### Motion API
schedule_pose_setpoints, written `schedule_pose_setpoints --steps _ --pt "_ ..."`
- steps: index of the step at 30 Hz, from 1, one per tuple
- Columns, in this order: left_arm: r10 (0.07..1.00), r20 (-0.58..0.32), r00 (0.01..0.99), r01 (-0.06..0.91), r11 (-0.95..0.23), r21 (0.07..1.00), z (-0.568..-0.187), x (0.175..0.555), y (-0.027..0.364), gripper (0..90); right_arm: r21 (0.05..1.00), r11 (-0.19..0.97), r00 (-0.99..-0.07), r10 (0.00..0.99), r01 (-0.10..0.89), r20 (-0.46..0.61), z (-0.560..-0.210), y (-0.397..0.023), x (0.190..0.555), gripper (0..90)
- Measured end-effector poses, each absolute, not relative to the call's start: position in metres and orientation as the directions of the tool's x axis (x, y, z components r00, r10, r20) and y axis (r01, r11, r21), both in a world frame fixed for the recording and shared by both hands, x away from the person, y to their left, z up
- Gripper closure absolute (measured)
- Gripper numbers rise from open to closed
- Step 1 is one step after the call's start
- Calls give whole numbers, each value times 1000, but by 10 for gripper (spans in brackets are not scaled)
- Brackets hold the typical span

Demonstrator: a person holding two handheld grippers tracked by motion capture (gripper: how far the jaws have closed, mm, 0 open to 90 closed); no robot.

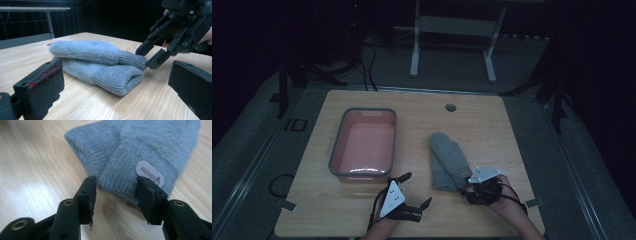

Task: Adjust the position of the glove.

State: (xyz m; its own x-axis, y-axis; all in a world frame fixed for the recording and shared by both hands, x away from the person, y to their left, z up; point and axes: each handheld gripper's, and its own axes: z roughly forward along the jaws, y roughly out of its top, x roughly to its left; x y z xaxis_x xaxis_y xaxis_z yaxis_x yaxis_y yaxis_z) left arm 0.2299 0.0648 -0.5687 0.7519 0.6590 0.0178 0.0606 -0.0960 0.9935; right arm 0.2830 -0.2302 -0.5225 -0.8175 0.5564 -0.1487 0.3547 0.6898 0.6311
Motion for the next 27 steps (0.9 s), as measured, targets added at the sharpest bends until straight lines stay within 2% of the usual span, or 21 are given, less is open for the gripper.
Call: schedule_pose_setpoints --steps 2,4,6,8,10,11,19,27 --pt "659 17 752 61 -95 994 -569 230 65 4 610 713 -814 551 344 -185 -526 -227 282 545" --pt "659 18 752 61 -96 994 -569 230 65 4 586 733 -812 546 346 -204 -528 -225 282 614" --pt "659 19 752 60 -97 993 -569 230 65 4 583 734 -813 547 349 -202 -528 -224 282 722" --pt "659 19 752 60 -97 994 -569 230 65 4 596 725 -818 543 345 -187 -520 -225 282 777" --pt "659 19 752 60 -97 994 -569 230 65 4 596 725 -818 543 345 -187 -520 -225 282 777" --pt "659 18 752 61 -97 993 -569 230 65 4 616 703 -813 558 355 -169 -506 -226 280 784" --pt "659 18 752 60 -96 994 -569 230 65 4 663 640 -771 620 389 -147 -459 -213 281 782" --pt "658 20 753 58 -98 993 -569 230 65 4 658 622 -774 626 425 -92 -453 -179 284 772"
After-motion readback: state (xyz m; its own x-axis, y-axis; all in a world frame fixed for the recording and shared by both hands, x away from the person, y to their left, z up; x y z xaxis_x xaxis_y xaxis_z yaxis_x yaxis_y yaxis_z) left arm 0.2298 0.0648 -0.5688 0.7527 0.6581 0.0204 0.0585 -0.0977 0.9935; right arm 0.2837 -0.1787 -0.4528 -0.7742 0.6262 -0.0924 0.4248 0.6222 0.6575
